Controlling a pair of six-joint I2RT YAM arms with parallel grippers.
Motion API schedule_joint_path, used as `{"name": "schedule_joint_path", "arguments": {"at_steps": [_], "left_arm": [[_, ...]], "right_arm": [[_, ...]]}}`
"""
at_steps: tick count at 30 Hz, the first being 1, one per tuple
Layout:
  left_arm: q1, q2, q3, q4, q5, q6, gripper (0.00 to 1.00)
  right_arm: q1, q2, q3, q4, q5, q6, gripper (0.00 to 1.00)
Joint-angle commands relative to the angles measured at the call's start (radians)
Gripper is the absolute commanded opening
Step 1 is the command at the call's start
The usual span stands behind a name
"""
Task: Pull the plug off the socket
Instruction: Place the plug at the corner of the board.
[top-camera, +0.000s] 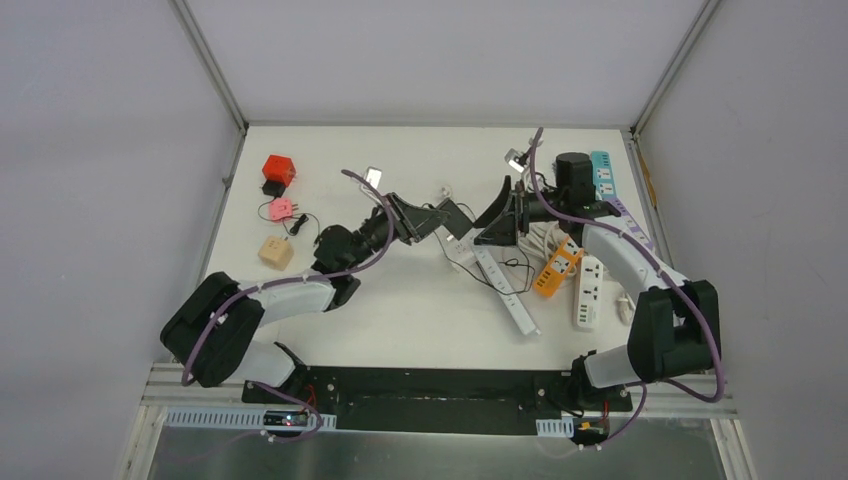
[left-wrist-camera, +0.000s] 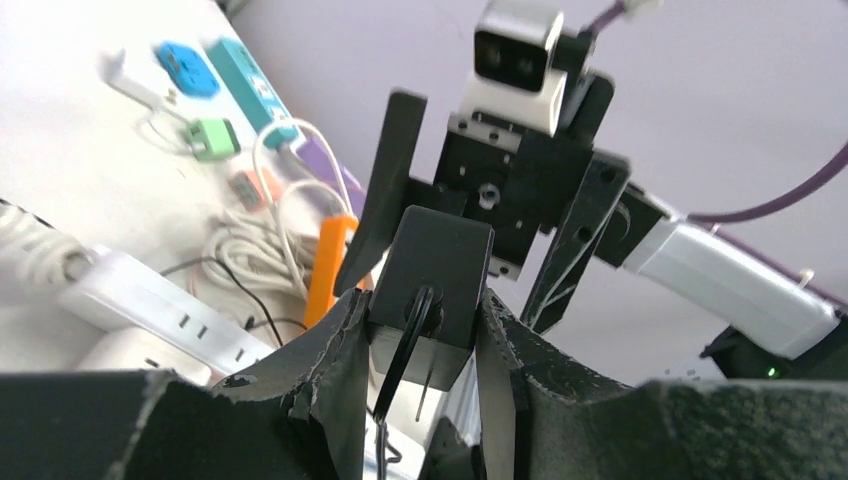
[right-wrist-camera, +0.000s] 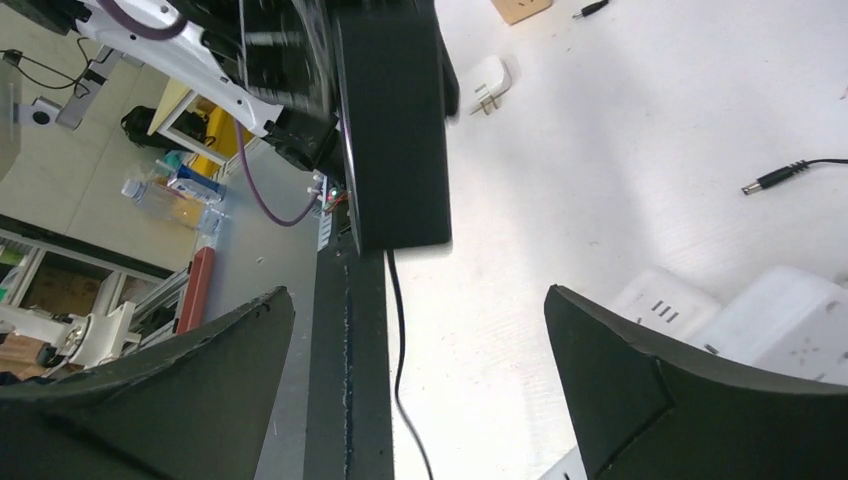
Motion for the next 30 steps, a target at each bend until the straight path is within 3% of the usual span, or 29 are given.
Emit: {"name": "schedule_joint_path", "arguments": {"at_steps": [1, 10, 18, 24, 30], "left_arm": [[0.062, -0.145, 0.005, -0.019, -0.016, -0.026, 0.00], [0.176, -0.402, 0.117, -0.488, 0.007, 0.052, 0.00], [0.200, -0.640, 0.261, -0.914, -0.271, 0.260, 0.00], [0.203, -0.648, 0.439, -1.078, -0.420, 0.341, 0.00], [0.204, -0.581, 0.621, -1.144, -0.510, 0.384, 0.00]], "right_arm": [[-0.031, -0.062, 0.053, -0.075, -0.014, -0.124, 1.00], [-0.073, -0.125, 0.031, -0.080, 0.009, -0.157, 1.00], [-0.102, -0.132, 0.026, -0.076, 0.049, -0.156, 1.00], [-0.112, -0.124, 0.022, -0.069, 0.067, -0.148, 1.00], [-0.111, -0.121, 0.014, -0.052, 0.070, -0.138, 1.00]]}}
